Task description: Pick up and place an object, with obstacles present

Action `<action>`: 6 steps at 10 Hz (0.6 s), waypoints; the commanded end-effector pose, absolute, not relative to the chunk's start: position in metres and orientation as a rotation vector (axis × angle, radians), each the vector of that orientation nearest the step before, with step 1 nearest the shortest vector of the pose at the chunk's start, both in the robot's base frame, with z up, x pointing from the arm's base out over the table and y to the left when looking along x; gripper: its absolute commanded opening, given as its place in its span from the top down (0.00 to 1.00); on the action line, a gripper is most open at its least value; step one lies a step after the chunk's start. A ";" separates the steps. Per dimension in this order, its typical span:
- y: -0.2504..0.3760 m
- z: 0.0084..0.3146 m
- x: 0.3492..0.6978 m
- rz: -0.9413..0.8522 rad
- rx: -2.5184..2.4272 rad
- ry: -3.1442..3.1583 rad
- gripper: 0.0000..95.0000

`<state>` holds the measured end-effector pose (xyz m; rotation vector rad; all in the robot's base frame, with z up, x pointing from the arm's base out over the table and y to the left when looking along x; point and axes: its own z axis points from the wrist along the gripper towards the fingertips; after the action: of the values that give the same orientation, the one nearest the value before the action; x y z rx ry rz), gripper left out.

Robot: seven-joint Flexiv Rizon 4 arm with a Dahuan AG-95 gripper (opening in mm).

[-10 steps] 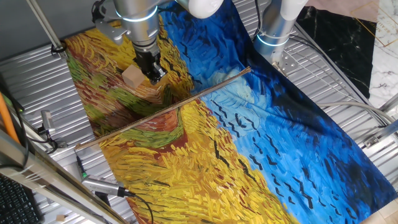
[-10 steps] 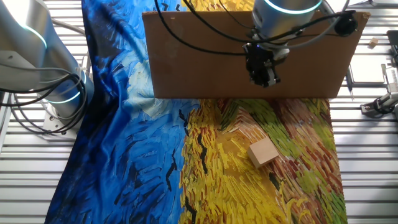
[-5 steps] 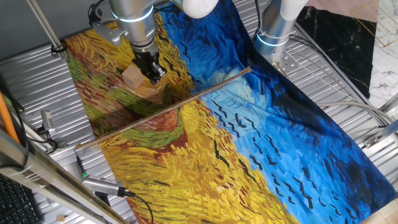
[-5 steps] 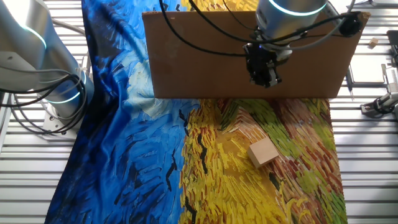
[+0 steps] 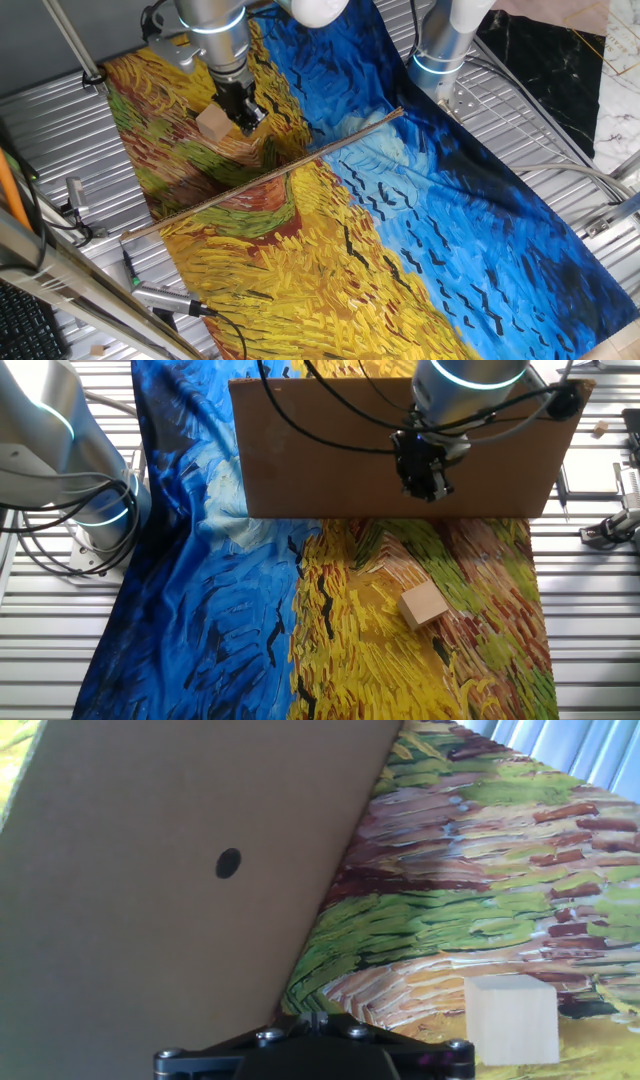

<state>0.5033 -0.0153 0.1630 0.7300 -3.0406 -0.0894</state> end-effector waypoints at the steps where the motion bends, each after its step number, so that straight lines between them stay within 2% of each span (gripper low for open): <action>1: -0.035 0.152 0.514 -0.118 0.766 -2.997 0.80; 3: -0.049 0.145 0.520 -0.123 0.780 -2.974 0.80; 4: -0.059 0.138 0.525 -0.118 0.787 -2.953 0.60; 6: -0.070 0.131 0.533 -0.105 0.796 -2.934 0.60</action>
<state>0.5336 -0.0715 0.1308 0.7999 -2.9326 -0.1024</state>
